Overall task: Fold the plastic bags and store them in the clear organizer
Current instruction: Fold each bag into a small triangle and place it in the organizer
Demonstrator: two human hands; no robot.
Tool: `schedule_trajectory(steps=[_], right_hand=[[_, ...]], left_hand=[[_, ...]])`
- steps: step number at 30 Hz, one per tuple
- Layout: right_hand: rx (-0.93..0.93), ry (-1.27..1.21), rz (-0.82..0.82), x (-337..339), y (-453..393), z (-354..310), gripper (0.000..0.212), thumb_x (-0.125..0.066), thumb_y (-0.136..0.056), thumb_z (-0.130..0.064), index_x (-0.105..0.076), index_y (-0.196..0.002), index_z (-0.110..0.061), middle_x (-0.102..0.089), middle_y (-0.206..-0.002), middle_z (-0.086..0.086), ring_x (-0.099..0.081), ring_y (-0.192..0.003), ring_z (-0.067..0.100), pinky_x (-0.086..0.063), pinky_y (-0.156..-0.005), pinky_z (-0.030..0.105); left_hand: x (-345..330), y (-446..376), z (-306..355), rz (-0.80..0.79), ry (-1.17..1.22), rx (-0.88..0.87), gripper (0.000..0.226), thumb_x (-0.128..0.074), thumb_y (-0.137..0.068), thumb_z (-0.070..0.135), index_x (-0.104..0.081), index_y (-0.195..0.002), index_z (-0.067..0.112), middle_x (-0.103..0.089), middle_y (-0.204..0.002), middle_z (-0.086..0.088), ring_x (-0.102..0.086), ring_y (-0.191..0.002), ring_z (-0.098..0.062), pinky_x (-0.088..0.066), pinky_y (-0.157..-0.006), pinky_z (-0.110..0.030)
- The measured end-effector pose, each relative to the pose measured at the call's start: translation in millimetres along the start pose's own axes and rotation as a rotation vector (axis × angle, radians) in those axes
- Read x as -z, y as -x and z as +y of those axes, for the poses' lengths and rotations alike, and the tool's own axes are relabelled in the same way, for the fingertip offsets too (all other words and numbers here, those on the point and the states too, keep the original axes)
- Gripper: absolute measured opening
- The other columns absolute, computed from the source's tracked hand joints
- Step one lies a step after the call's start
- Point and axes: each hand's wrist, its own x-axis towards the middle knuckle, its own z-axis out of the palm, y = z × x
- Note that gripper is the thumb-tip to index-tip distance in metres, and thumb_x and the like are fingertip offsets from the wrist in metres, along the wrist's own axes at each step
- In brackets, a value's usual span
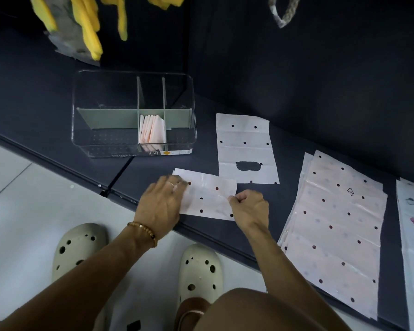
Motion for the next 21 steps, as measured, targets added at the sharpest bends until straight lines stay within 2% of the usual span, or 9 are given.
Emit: schedule_trajectory(steps=[2, 3, 8, 10, 12, 13, 15, 18, 21], right_hand=[[0.013, 0.022, -0.003, -0.7, 1.3, 1.3, 0.014, -0.062, -0.091, -0.029, -0.065, -0.081, -0.019, -0.064, -0.070, -0.008, -0.060, -0.064, 0.007, -0.039, -0.051, 0.017], [0.025, 0.025, -0.003, -1.1, 2.1, 2.3, 0.013, -0.061, -0.092, -0.029, -0.064, -0.084, -0.018, -0.065, -0.074, -0.006, -0.063, -0.068, 0.012, -0.042, -0.056, 0.019], [0.091, 0.032, 0.113, -1.5, 12.4, 6.3, 0.007, -0.061, -0.091, -0.021, -0.058, -0.095, -0.015, -0.067, -0.081, 0.001, -0.066, -0.078, 0.023, -0.049, -0.065, 0.027], [0.290, 0.212, 0.263, -6.9, 21.5, 6.2, 0.020, -0.064, -0.088, -0.020, -0.059, -0.106, -0.012, -0.064, -0.096, 0.005, -0.060, -0.090, 0.026, -0.049, -0.072, 0.034], [0.551, 0.363, 0.267, -18.7, 32.4, -0.1, 0.034, -0.063, -0.087, -0.023, -0.060, -0.118, -0.009, -0.061, -0.117, 0.010, -0.056, -0.106, 0.030, -0.048, -0.086, 0.041], [0.653, 0.414, 0.186, -27.3, 37.1, -4.5, 0.041, -0.059, -0.089, -0.026, -0.057, -0.126, -0.008, -0.056, -0.130, 0.012, -0.053, -0.118, 0.031, -0.044, -0.097, 0.043], [0.785, 0.466, -0.026, -45.9, 44.1, -9.0, 0.055, -0.045, -0.094, -0.031, -0.041, -0.142, -0.006, -0.035, -0.152, 0.013, -0.032, -0.141, 0.029, -0.022, -0.116, 0.041], [0.805, 0.497, -0.098, -57.5, 44.5, -1.2, 0.060, -0.025, -0.100, -0.036, -0.016, -0.152, -0.009, -0.004, -0.160, 0.007, -0.002, -0.149, 0.021, 0.005, -0.119, 0.035], [0.768, 0.530, -0.069, -43.5, 33.3, 24.1, 0.056, -0.023, -0.103, -0.034, -0.006, -0.153, -0.015, 0.004, -0.159, 0.000, 0.009, -0.147, 0.014, 0.006, -0.118, 0.032]], left_hand=[[-5.4, 9.3, 1.8, -0.134, 0.018, -0.139, 0.056, -0.058, -0.087, 0.009, -0.041, -0.140, 0.005, -0.040, -0.146, -0.017, -0.038, -0.135, -0.034, -0.038, -0.109, -0.043], [-8.1, 13.4, 0.4, -0.163, 0.024, -0.161, 0.056, -0.055, -0.091, 0.011, -0.037, -0.143, 0.004, -0.035, -0.149, -0.016, -0.032, -0.139, -0.030, -0.034, -0.112, -0.042], [-8.1, 22.1, -7.9, -0.068, 0.028, -0.203, 0.049, -0.031, -0.096, 0.024, -0.051, -0.133, -0.002, -0.051, -0.137, -0.017, -0.048, -0.128, -0.031, -0.044, -0.102, -0.045], [-9.7, 22.8, -6.7, -0.052, 0.031, -0.210, 0.051, -0.029, -0.096, 0.025, -0.051, -0.132, -0.002, -0.051, -0.137, -0.017, -0.048, -0.128, -0.032, -0.044, -0.102, -0.045], [-12.8, 24.2, -5.4, -0.039, 0.032, -0.201, 0.049, -0.032, -0.096, 0.024, -0.052, -0.131, -0.002, -0.052, -0.136, -0.018, -0.048, -0.128, -0.031, -0.042, -0.104, -0.045], [-14.2, 25.1, -5.2, -0.037, 0.031, -0.200, 0.047, -0.034, -0.096, 0.023, -0.052, -0.131, -0.002, -0.052, -0.136, -0.018, -0.047, -0.129, -0.031, -0.041, -0.105, -0.045], [-15.8, 28.2, -6.0, -0.039, 0.034, -0.206, 0.044, -0.042, -0.094, 0.017, -0.050, -0.133, -0.002, -0.051, -0.137, -0.019, -0.045, -0.131, -0.031, -0.041, -0.106, -0.044], [-13.3, 31.8, -8.8, -0.065, 0.034, -0.191, 0.045, -0.041, -0.095, 0.019, -0.049, -0.134, -0.001, -0.049, -0.139, -0.018, -0.043, -0.132, -0.030, -0.041, -0.106, -0.044], [-9.1, 32.1, -10.6, -0.106, 0.076, -0.152, 0.049, -0.032, -0.097, 0.026, -0.050, -0.134, 0.000, -0.049, -0.140, -0.016, -0.044, -0.132, -0.030, -0.043, -0.104, -0.044]])
